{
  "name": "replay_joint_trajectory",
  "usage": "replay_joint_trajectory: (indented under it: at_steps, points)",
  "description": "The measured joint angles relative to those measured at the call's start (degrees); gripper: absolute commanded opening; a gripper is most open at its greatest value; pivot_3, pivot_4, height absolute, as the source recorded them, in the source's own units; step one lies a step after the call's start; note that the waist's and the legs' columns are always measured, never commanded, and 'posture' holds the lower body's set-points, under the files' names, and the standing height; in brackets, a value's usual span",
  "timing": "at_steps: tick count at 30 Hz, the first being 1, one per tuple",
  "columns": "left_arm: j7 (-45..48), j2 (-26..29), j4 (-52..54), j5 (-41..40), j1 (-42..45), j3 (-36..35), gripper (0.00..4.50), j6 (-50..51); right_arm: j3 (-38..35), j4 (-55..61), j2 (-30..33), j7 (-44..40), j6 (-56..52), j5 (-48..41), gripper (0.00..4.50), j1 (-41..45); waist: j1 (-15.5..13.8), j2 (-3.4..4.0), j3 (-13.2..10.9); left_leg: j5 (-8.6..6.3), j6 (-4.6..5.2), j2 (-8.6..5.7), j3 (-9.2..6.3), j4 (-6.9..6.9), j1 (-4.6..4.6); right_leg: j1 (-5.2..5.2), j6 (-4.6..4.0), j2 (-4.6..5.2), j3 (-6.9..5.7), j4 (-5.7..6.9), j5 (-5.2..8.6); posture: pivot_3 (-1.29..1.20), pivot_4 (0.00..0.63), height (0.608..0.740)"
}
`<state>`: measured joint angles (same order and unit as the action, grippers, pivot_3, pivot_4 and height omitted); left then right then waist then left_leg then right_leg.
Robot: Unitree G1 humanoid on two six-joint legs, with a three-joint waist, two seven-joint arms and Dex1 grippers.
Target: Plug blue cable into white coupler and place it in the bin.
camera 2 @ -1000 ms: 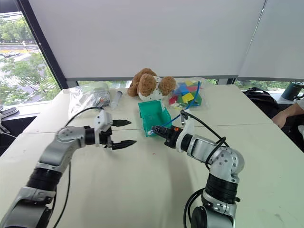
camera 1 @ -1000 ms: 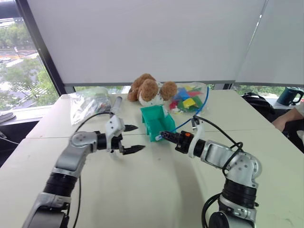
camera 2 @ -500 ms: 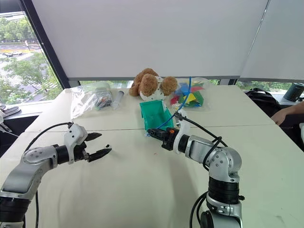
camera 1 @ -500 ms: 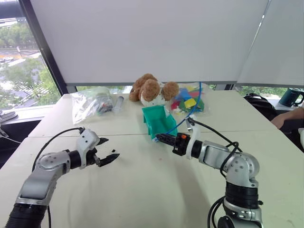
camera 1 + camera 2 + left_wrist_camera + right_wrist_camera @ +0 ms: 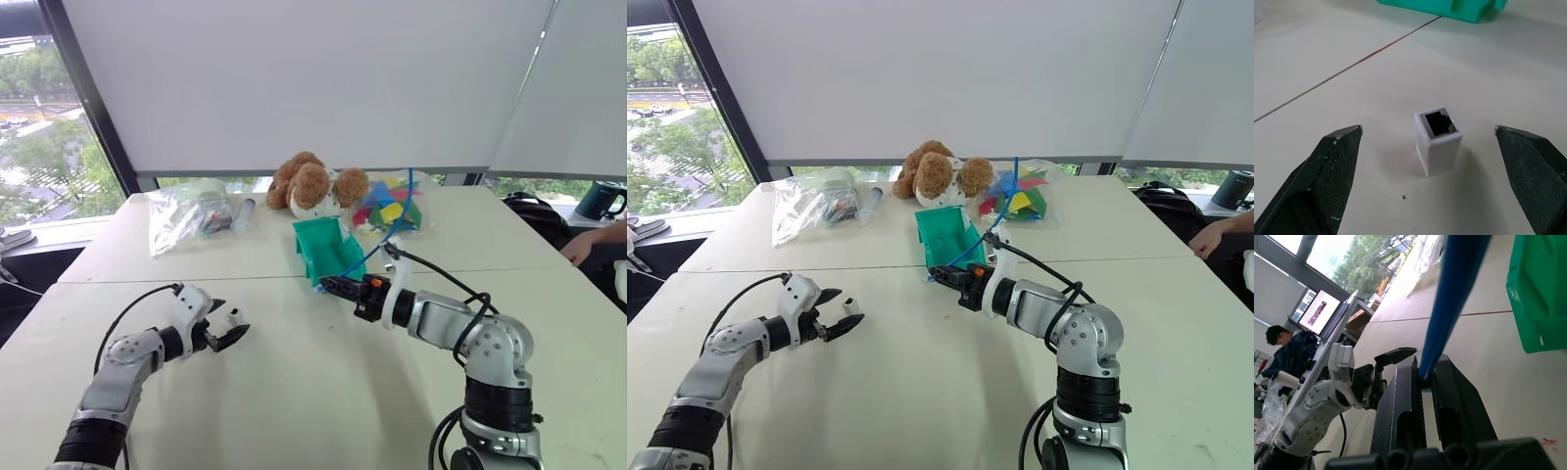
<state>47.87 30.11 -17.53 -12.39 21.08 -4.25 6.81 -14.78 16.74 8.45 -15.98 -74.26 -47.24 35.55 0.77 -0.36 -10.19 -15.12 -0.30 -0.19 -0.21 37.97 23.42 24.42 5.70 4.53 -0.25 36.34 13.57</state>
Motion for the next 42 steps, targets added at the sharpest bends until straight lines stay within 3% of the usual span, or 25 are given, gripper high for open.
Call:
replay_joint_trajectory:
  at_steps: [3,9,10,14,19,24,33,42]
  points:
    - [-0.38,-1.36,-2.21,0.03,0.30,0.35,3.63,-1.16,0.01,0.59,0.15,0.39,0.02,-0.38,0.00,-0.29,0.01,0.00,0.00,0.00,0.00,0.01,-0.01,0.00,0.00,0.00,0.00,0.00,0.00,0.00,0.00,0.00,0.150,0.740]
    - [-0.19,-3.85,-5.81,-0.78,2.48,0.60,0.54,-1.83,0.22,0.97,1.11,0.96,0.02,-0.87,0.00,-0.58,-0.03,0.00,0.00,0.00,0.00,0.00,0.00,0.00,0.01,0.00,0.00,0.01,0.00,0.00,0.00,0.00,0.150,0.740]
    - [0.26,-4.26,-5.88,-0.89,2.74,0.70,0.38,-1.64,0.41,1.00,1.53,0.95,0.03,-0.90,0.00,-0.58,-0.06,0.00,0.00,0.00,0.00,0.00,0.00,0.00,0.01,0.00,0.00,0.01,0.00,0.00,0.00,0.00,0.150,0.740]
    - [5.33,-4.44,-4.06,-2.32,4.48,2.67,0.42,0.39,4.66,2.67,8.49,-2.00,1.13,0.14,0.00,-0.32,-0.12,0.00,0.00,0.00,0.00,-0.04,0.00,0.01,0.04,-0.01,0.00,0.03,-0.01,-0.03,0.00,0.00,0.150,0.740]
    - [17.40,-6.23,-1.38,-3.67,10.76,10.21,0.42,2.40,17.23,5.09,24.46,-15.46,10.99,7.03,0.00,3.85,-0.08,-0.01,0.00,0.00,0.01,-0.14,0.05,0.02,0.04,-0.05,0.01,-0.02,-0.03,-0.16,0.00,0.00,0.150,0.740]
    - [26.17,-10.83,-7.04,-1.22,17.60,17.66,0.42,-2.22,28.24,3.13,32.05,-28.13,23.55,16.30,0.00,4.95,0.06,-0.05,-0.01,-0.04,0.07,-0.16,0.08,0.03,0.04,-0.08,0.01,-0.09,-0.03,-0.21,0.00,0.00,0.150,0.740]
    - [28.73,-16.87,-26.83,6.80,22.75,22.83,0.42,-17.42,35.64,-0.72,32.89,-37.37,33.10,25.20,0.00,4.94,-0.14,-0.07,-0.02,-0.05,0.09,-0.12,0.06,0.05,0.04,-0.06,0.01,-0.08,-0.03,-0.21,0.00,0.00,0.150,0.740]
    - [29.18,-17.96,-32.69,8.62,25.30,23.08,0.42,-24.58,39.10,-1.67,33.41,-41.67,35.25,30.89,0.00,3.10,-0.31,-0.08,-0.02,-0.05,0.09,-0.09,0.02,0.14,0.04,-0.10,0.01,-0.03,-0.04,-0.19,0.00,0.00,0.150,0.740]
